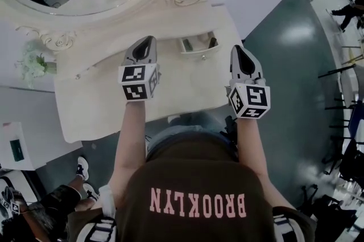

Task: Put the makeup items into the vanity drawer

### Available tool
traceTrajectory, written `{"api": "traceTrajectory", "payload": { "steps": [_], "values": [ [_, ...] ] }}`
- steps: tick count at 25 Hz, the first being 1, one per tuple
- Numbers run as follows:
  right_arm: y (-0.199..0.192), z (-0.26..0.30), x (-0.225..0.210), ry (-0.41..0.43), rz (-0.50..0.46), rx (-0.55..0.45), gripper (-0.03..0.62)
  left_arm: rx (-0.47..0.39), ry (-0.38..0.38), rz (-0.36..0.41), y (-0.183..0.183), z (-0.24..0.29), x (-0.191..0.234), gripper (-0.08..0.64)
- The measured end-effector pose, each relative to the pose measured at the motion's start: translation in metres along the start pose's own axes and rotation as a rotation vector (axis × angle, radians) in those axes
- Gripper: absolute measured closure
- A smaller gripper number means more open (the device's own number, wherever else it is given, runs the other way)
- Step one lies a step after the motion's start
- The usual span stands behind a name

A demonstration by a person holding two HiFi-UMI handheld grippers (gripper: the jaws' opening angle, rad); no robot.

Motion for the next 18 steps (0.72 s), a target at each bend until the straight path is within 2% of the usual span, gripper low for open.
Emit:
{"api": "traceTrajectory", "payload": {
  "steps": [11, 18],
  "values": [
    [0.011, 0.007, -0.033, 0.116, -0.044, 0.017, 0.595, -0.115, 0.122, 0.009, 0.024, -0.012, -0.032, 0.546],
    [0.019, 0.002, -0.046, 0.112, -0.064, 0.021, 0.595, -0.15, 0.147, 0.044, 0.033, -0.022, -0.05, 0.546]
  ]
}}
Point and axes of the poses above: the fingertips, and each gripper's own axes: z forward along the fingers, x to its left, y out of its top, the point moved 5 cm from there along -z, backward along the fingers, and after that the axes turned 2 degrees about -y, right-handed, at the moved point
